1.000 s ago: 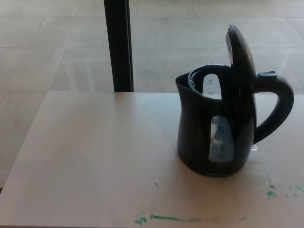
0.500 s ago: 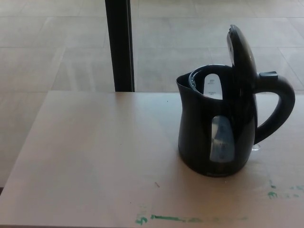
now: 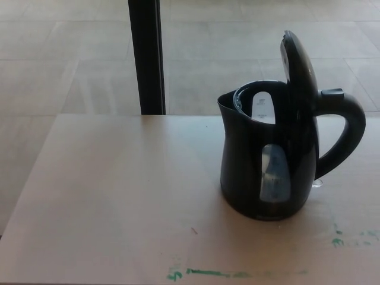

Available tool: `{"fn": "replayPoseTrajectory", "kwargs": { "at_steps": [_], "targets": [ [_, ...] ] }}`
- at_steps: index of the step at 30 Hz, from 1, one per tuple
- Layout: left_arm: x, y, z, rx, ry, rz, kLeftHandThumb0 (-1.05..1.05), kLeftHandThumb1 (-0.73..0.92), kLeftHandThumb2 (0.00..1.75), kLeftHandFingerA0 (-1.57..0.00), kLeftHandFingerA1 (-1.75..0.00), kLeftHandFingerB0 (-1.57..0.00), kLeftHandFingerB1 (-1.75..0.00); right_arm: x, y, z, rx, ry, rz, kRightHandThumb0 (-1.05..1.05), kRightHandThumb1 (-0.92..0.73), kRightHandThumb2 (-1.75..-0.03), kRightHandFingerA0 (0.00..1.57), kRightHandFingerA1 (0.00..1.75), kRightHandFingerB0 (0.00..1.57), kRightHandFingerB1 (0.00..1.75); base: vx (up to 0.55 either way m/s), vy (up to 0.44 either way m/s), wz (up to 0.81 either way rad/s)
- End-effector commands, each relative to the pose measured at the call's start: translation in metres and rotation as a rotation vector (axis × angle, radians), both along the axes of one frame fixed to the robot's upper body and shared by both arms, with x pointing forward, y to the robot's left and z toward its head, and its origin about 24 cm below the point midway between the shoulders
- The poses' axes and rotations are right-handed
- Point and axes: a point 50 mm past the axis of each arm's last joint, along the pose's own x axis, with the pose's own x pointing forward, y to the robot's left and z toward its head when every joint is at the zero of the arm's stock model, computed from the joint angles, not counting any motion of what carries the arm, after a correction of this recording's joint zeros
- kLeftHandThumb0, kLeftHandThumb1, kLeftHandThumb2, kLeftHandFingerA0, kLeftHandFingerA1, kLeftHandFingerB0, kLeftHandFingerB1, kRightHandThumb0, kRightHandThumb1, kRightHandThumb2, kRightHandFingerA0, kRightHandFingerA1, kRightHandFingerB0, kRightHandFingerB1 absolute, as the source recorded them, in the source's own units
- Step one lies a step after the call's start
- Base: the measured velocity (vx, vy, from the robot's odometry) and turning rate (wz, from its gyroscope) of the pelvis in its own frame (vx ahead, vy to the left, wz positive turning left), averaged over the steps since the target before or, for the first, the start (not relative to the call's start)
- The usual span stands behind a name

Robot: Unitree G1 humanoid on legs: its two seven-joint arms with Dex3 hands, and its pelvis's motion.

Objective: The robot uses its right hand to push down on the lid of a kettle kept in the middle of the desk to close it

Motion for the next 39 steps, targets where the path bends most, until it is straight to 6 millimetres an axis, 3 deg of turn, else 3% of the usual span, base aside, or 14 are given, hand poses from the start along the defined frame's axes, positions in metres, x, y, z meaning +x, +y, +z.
{"fn": "replayPoseTrajectory", "kwargs": {
  "at_steps": [1, 6, 12, 14, 15, 23, 24, 25, 26, 29, 33, 34, 36, 39],
  "targets": [
    [0.001, 0.007, 0.007, 0.014, -0.021, 0.000, -0.73, 0.76, 0.63, -0.41, -0.47, -0.30, -0.34, 0.049, -0.011, 0.064, -0.120, -0.189, 0.035, -0.55, -0.77, -0.63, 0.37, 0.44, 0.21, 0.28, 0.00, 0.000, 0.00],
    [0.000, 0.008, 0.007, 0.012, -0.021, 0.004, -0.74, 0.77, 0.63, -0.39, -0.46, -0.29, -0.34, 0.091, 0.000, 0.114, -0.231, -0.317, 0.242, -0.63, -0.79, -0.64, 0.34, 0.47, 0.20, 0.29, 0.00, 0.000, 0.00],
    [-0.004, 0.008, 0.006, 0.009, -0.012, 0.007, -0.75, 0.75, 0.63, -0.42, -0.50, -0.31, -0.34, 0.147, 0.065, 0.188, -0.508, -0.347, 0.458, -0.79, -0.73, -0.63, 0.41, 0.43, 0.31, 0.30, 0.00, 0.000, 0.00],
    [-0.006, 0.008, 0.005, -0.003, -0.015, 0.054, -0.74, 0.72, 0.62, -0.44, -0.49, -0.32, -0.34, 0.167, 0.097, 0.208, -0.609, -0.339, 0.574, -0.72, -0.63, -0.94, 0.19, 0.51, 0.12, 0.41, 0.00, 0.000, 0.00],
    [-0.006, 0.008, 0.005, -0.003, -0.014, 0.052, -0.74, 0.72, 0.62, -0.45, -0.49, -0.31, -0.34, 0.170, 0.101, 0.210, -0.614, -0.341, 0.593, -0.66, -0.78, -0.62, 0.24, 0.41, 0.19, 0.28, 0.00, 0.000, 0.00],
    [-0.009, 0.007, 0.004, 0.007, 0.000, 0.010, -0.77, 0.75, 0.63, -0.41, -0.49, -0.31, -0.35, 0.205, 0.156, 0.235, -0.778, -0.328, 0.723, -0.80, -0.73, -0.63, 0.32, 0.42, 0.26, 0.29, 0.00, 0.000, 0.00],
    [-0.009, 0.006, 0.004, -0.006, -0.007, 0.030, -0.77, 0.74, 0.63, -0.43, -0.51, -0.32, -0.35, 0.214, 0.170, 0.240, -0.828, -0.323, 0.779, -0.78, -0.59, -0.96, 0.25, 0.54, 0.15, 0.42, 0.00, 0.000, 0.00],
    [-0.010, 0.007, 0.004, 0.006, 0.001, 0.015, -0.78, 0.75, 0.63, -0.42, -0.50, -0.31, -0.34, 0.217, 0.176, 0.241, -0.830, -0.314, 0.799, -0.76, -0.74, -0.63, 0.29, 0.45, 0.23, 0.29, 0.00, 0.000, 0.00],
    [-0.009, 0.007, 0.005, 0.006, -0.002, 0.014, -0.78, 0.75, 0.63, -0.42, -0.49, -0.30, -0.34, 0.220, 0.182, 0.242, -0.823, -0.318, 0.808, -0.77, -0.57, -0.95, 0.26, 0.54, 0.17, 0.43, 0.00, 0.000, 0.00],
    [-0.009, 0.009, 0.006, 0.007, -0.003, 0.024, -0.77, 0.75, 0.63, -0.43, -0.51, -0.30, -0.34, 0.233, 0.201, 0.237, -0.838, -0.305, 0.856, -0.76, -0.70, -0.63, 0.30, 0.49, 0.27, 0.31, 0.00, 0.000, 0.00],
    [-0.011, 0.010, 0.007, 0.022, 0.010, 0.013, -0.76, 0.75, 0.63, -0.44, -0.50, -0.31, -0.34, 0.242, 0.215, 0.230, -0.941, -0.243, 0.903, -0.77, -0.73, -0.63, 0.31, 0.50, 0.26, 0.32, 0.00, 0.000, 0.00],
    [-0.011, 0.010, 0.007, 0.022, 0.009, 0.006, -0.76, 0.75, 0.63, -0.44, -0.51, -0.31, -0.34, 0.243, 0.217, 0.228, -0.965, -0.215, 0.908, -0.81, -0.60, -0.97, 0.27, 0.55, 0.19, 0.44, 0.00, 0.000, 0.00],
    [-0.011, 0.010, 0.007, 0.015, 0.001, 0.021, -0.75, 0.74, 0.62, -0.44, -0.51, -0.31, -0.34, 0.246, 0.221, 0.225, -0.987, -0.195, 0.918, -0.79, -0.73, -0.63, 0.34, 0.46, 0.27, 0.30, 0.00, 0.000, 0.00],
    [-0.011, 0.010, 0.007, 0.003, -0.009, 0.041, -0.75, 0.73, 0.62, -0.43, -0.51, -0.31, -0.34, 0.251, 0.227, 0.219, -1.007, -0.165, 0.943, -0.80, -0.71, -0.62, 0.36, 0.46, 0.28, 0.29, 0.00, 0.000, 0.00]
  ]
}}
